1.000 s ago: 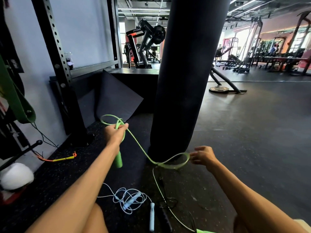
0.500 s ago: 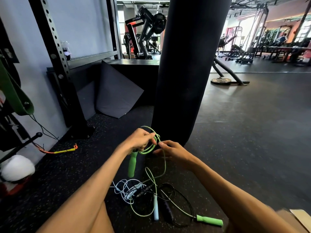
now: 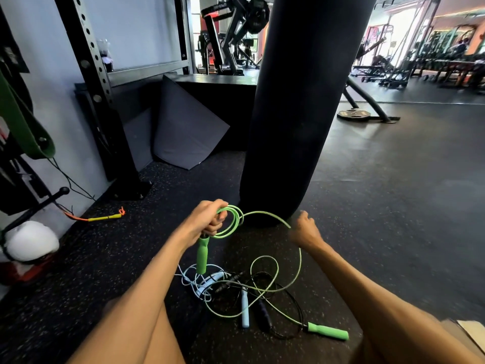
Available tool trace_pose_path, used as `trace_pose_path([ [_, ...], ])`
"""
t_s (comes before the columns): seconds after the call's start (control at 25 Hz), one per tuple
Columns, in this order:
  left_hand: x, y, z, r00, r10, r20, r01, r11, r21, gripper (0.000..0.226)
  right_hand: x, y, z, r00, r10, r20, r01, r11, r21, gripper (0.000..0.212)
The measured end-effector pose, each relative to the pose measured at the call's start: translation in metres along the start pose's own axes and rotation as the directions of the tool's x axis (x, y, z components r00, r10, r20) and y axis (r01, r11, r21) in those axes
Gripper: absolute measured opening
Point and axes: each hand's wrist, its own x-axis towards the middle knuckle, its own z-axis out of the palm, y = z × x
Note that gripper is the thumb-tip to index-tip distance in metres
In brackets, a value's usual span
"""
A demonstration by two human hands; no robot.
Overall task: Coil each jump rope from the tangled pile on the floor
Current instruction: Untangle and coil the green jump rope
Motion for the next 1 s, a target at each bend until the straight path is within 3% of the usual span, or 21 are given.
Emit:
trace_pose_path([
  [0.12,-0.002,0.004,0.008,0.982,-0.015,0.186,0.030,0.997,-0.075,0.041,-0.014,-0.023,0.007,0.926,-0.378,0.019,0.372,0.919,0.134,0.073],
  [0.2,-0.003,0.006,0.014,0.952,-0.017,0.304,0.076,0.980,-0.183,0.041,-0.021,-0.032,0.013,0.845,-0.525,0.099,0.496,0.840,0.220,0.063],
  [0.28,-0.003,0.006,0.017,0.935,0.006,0.355,0.122,0.933,-0.337,0.042,-0.027,-0.033,0.022,0.821,-0.529,0.214,0.443,0.827,0.347,0.040],
  [0.36,-0.003,0.007,0.019,0.940,0.056,0.336,0.126,0.859,-0.495,0.039,-0.038,-0.036,0.027,0.825,-0.465,0.321,0.292,0.837,0.463,0.023],
  [0.44,-0.004,0.008,0.020,0.955,0.110,0.274,0.087,0.781,-0.618,0.033,-0.046,-0.036,0.030,0.831,-0.410,0.376,0.189,0.844,0.502,0.014],
  [0.6,-0.002,0.010,0.020,0.991,0.136,0.014,-0.083,0.679,-0.729,0.033,-0.055,-0.034,0.033,0.823,-0.381,0.422,0.160,0.867,0.471,0.007],
  [0.8,0.006,0.007,0.008,0.929,0.085,-0.361,-0.331,0.628,-0.704,0.034,-0.062,-0.025,0.039,0.834,-0.388,0.393,0.215,0.884,0.416,0.013],
  [0.88,0.009,0.005,0.003,0.878,0.078,-0.472,-0.401,0.658,-0.637,0.034,-0.059,-0.026,0.040,0.846,-0.434,0.309,0.311,0.873,0.376,0.009],
  [1.0,0.011,0.002,0.004,0.799,0.141,-0.584,-0.443,0.794,-0.415,0.032,-0.057,-0.034,0.037,0.828,-0.523,0.201,0.486,0.849,0.205,0.009],
])
